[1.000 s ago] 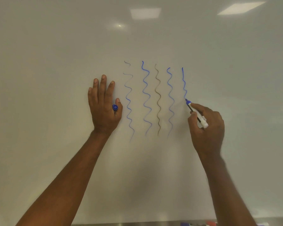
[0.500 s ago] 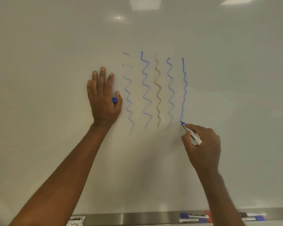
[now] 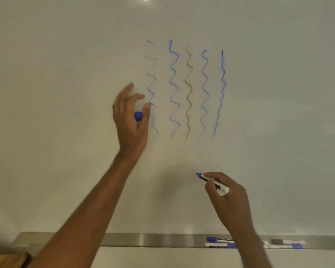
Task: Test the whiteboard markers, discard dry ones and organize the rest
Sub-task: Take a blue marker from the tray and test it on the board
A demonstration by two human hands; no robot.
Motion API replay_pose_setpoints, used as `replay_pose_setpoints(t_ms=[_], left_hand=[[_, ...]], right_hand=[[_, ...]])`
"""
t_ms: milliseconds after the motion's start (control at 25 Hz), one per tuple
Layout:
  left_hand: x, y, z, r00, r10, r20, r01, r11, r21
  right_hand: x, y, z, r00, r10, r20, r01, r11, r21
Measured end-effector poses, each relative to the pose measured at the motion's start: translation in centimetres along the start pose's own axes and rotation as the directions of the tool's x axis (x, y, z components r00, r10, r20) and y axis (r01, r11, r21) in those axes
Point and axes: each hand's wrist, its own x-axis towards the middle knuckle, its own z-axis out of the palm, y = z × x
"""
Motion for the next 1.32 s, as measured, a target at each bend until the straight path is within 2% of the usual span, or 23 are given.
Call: replay_pose_setpoints(t_ms=[80,160,240,320,360,440,640,760,960,1120,1320], left_hand=[[-4.7,2.5,0.0,0.979,-0.199,0.035,0.202,0.957,-0.208],[-9.6,4.9,0.2,0.873,-0.459,0.167,0.487,0.794,-0.365],[-13.8,6.5,0.6,0.672,-0.687,0.279,0.731,0.554,-0.397],[-16.7,7.4,0.7,0.413,-0.835,0.363,0.881,0.265,-0.392],[-17.8,7.5,0.8,0.298,-0.866,0.401,0.912,0.134,-0.387],[-19.3,7.6,0.9,0.129,-0.879,0.459,0.924,-0.062,-0.378],[-21.6,8.0,0.8,-0.102,-0.837,0.538,0.849,-0.355,-0.392],[-22.2,8.6,0.8,-0.168,-0.798,0.579,0.764,-0.476,-0.435],[-22.5,9.4,0.9,-0.199,-0.753,0.628,0.681,-0.566,-0.463],[-22.8,10.4,1.2,-0.193,-0.76,0.621,0.697,-0.551,-0.459],[-23.5,11.5,1.3,-0.179,-0.754,0.631,0.711,-0.543,-0.447]], right_hand=[[-1.3,0.8,-0.1,0.999,0.039,0.037,-0.042,0.996,0.075],[-2.5,1.4,-0.1,0.994,0.096,0.06,-0.103,0.986,0.131],[-3.6,2.0,-0.1,0.987,0.136,0.088,-0.15,0.972,0.182],[-4.6,2.3,-0.2,0.985,0.137,0.107,-0.158,0.959,0.234],[-5.2,2.4,-0.2,0.984,0.134,0.114,-0.159,0.953,0.259],[-6.5,2.6,-0.1,0.982,0.133,0.134,-0.168,0.94,0.298],[-9.2,3.7,0.6,0.969,0.195,0.153,-0.238,0.906,0.349],[-9.4,3.9,0.2,0.967,0.195,0.163,-0.245,0.883,0.4],[-9.2,4.6,-0.2,0.974,0.095,0.207,-0.169,0.91,0.377],[-9.2,5.4,0.0,0.971,0.023,0.238,-0.106,0.933,0.344],[-9.4,6.4,0.2,0.959,0.001,0.282,-0.095,0.943,0.318]])
